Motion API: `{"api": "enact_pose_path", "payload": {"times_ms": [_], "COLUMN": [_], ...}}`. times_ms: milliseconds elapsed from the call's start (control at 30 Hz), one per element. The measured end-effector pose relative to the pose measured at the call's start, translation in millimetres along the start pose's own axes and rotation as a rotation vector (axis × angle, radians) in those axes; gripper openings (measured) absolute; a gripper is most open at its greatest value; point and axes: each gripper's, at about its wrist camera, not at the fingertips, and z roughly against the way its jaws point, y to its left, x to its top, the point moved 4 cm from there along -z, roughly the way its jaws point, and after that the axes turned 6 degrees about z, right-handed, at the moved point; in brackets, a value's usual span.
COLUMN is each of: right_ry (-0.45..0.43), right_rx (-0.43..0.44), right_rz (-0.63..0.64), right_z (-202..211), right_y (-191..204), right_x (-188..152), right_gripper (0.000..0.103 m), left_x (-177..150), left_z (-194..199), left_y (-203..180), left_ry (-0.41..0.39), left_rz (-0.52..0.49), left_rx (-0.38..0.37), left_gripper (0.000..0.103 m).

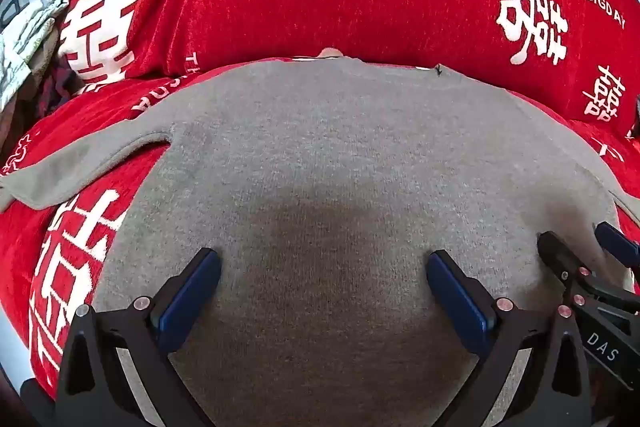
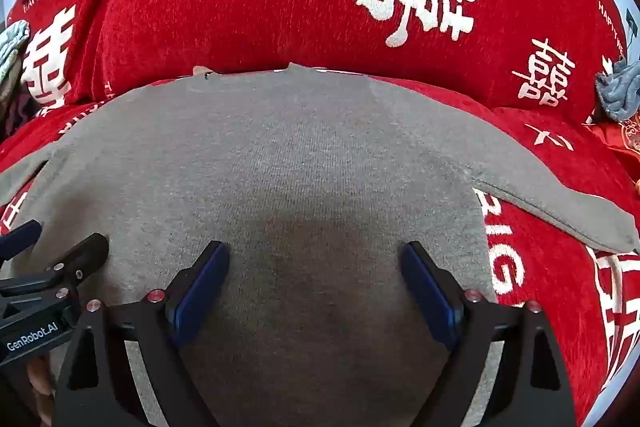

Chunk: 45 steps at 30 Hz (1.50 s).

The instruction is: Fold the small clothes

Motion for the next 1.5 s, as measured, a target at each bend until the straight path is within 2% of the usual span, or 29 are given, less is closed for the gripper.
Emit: {"api": "enact_pose_path", "payload": {"times_ms": [100,300,667,1067,1200,1400,1500], "right_ry": [0.001,0.003,0.004,0.03,0.069,0.176,0.199], "right_rx": [0.0,-0.001,0.006,0.0,-0.004,-0.017,-0.013], "right_rz": [0.001,0.001,-0.001,0.0,0.002,-0.014,-0.01], "right_z": [0.0,-0.1,-0.1,-1.7,-3.6,-8.5,-10.6], "right_y": [-0.1,0.4,1.0,1.9,2.5,5.1,5.5], "right_x": [-0.2,-0.7,-1.0,1.3,4.6,12.0,12.4], "right_gripper": [0.09,0.09,0.09,0.09,0.09,0.091,0.091], "left_x": [1.9,-1.0,-2.8,-2.7,-1.2,7.6,7.5], "left_z": [5.3,1.2,-0.7,-1.6,-3.7,-10.8,-11.7], "left_y": [6.9,0.5,-1.4,-2.6,-2.4,-2.7,-3.6], "left_ry": [-0.003,-0.017,-0.022,-0.009,0.023,0.148,0.171], "left_rz": [0.003,0.009,0.008,0.006,0.004,0.007,0.004], "left_rx": [-0.011,0.021,0.033,0.041,0.042,0.046,0.05], "left_gripper": [0.103,0.103,0.103,0.103,0.103,0.103,0.103]}}
